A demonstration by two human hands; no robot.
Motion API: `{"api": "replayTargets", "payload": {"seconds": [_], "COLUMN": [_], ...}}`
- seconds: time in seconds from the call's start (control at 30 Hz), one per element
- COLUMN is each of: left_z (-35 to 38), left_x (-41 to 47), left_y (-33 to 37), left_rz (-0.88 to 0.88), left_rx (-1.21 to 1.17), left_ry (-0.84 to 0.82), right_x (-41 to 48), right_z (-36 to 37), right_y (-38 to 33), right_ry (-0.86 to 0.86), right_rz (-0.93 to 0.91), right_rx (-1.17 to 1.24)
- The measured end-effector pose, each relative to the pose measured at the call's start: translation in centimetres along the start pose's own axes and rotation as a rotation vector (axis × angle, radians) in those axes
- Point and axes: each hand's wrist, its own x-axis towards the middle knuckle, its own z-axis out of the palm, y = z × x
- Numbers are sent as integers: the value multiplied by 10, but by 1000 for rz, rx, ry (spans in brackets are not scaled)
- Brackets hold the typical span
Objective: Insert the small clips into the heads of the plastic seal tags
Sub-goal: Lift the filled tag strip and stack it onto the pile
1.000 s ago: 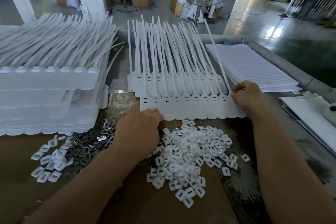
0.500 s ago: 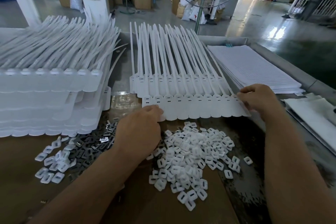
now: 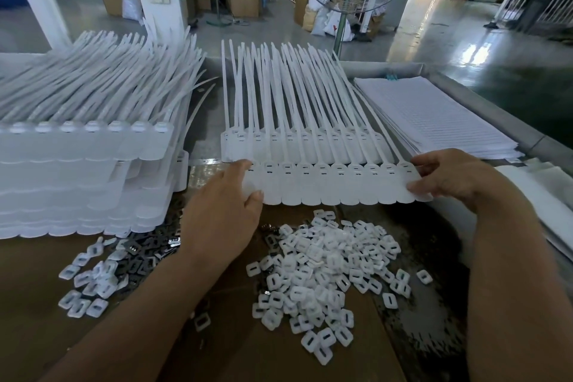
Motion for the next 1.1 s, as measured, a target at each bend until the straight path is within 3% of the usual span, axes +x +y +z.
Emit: {"api": "replayTargets", "payload": {"seconds": [0.17, 0.57, 0.87, 1.1], "left_z": [-2, -10, -11, -9], "left_x": [-2, -7, 1, 7], "left_y": [9, 16, 10, 4], "left_rz": [89, 285, 181, 82], "left_rx": [-155, -247, -430, -447], "left_ry": [102, 315, 333, 272], "right_x": [0, -1, 4, 13], "right_z": [-1, -2, 13, 24], "right_y": [-2, -5, -13, -18], "right_ry": [53, 190, 366, 398], "right_rz": [-45, -207, -329, -356], "right_rx": [47, 269, 292, 271]}}
